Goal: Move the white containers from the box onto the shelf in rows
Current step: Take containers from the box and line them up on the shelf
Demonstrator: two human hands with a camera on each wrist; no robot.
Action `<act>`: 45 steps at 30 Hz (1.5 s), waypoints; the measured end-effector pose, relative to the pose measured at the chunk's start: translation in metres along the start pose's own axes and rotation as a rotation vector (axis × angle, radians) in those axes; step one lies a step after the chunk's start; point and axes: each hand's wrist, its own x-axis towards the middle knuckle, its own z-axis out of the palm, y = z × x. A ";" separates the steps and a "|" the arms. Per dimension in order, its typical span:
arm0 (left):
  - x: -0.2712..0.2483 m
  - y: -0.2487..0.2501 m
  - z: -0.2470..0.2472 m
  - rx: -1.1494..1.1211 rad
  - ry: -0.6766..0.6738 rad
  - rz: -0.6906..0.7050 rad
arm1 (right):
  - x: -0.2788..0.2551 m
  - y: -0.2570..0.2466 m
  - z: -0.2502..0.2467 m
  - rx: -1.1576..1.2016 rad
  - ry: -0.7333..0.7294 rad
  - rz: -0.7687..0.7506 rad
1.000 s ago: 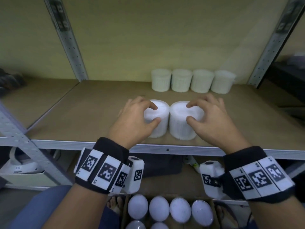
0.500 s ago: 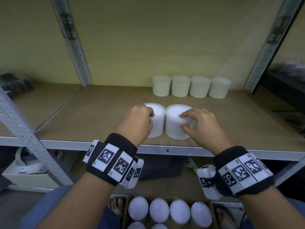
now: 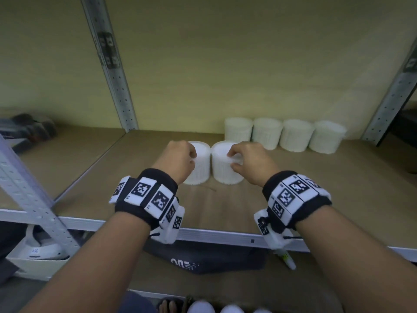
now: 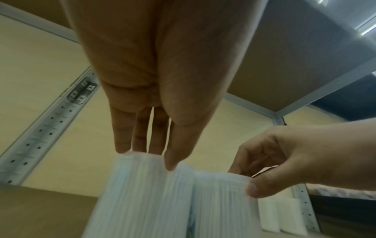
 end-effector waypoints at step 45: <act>0.066 -0.030 -0.010 -0.098 -0.014 0.119 | 0.071 -0.009 0.007 0.078 -0.079 -0.010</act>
